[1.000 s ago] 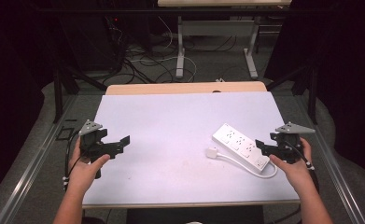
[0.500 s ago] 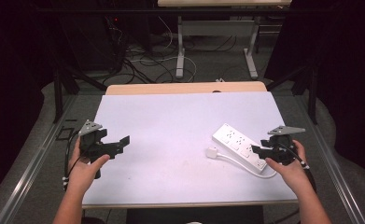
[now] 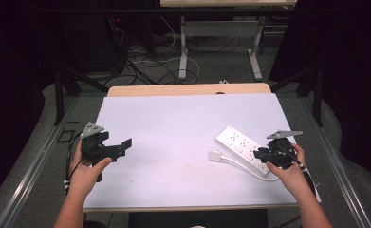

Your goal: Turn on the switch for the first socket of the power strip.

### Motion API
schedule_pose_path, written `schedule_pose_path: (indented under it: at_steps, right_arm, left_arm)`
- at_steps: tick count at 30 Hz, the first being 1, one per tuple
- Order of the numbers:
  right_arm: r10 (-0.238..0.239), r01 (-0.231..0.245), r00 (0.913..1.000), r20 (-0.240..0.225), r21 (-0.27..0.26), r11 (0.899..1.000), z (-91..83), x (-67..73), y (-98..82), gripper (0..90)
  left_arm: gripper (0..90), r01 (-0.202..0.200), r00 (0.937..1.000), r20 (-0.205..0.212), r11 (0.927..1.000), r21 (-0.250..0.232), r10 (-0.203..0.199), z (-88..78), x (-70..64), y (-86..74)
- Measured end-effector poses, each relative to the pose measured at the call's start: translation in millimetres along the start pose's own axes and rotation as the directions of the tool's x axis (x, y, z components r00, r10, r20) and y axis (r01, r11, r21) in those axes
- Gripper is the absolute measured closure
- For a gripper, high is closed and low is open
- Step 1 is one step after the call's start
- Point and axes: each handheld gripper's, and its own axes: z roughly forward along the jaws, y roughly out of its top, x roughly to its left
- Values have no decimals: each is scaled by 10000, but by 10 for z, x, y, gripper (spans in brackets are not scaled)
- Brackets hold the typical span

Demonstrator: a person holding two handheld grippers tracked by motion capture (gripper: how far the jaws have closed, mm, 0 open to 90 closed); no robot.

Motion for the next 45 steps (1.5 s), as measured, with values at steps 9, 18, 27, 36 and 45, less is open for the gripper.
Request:
schedule_pose_path:
  at_steps: [9, 18, 27, 36, 45]
  right_arm:
    - [400, -400, 9992, -2, 8, 9992, 82, -41, -44, 783]
    - [420, -421, 9991, 71, 126, 9990, 171, -43, -76, 845]
    - [343, -347, 9994, 93, 373, 9987, 260, -33, -99, 900]
    - [262, -261, 9997, -22, 487, 9985, 321, 0, -96, 900]
    - [257, -252, 9996, -109, 460, 9986, 337, -13, -103, 900]
  left_arm:
    - [41, 26, 10000, -43, 10000, 2, -26, -4, 13, -4]
    - [44, -2, 10000, -62, 10000, 66, 2, -2, 21, -12]
    - [47, 15, 10000, -72, 10000, 70, -15, 10, 22, -21]
    - [49, 36, 10000, -88, 10000, 79, -35, 14, 25, -26]
    - [50, 48, 9999, -98, 9999, 90, -47, 7, 32, -27]
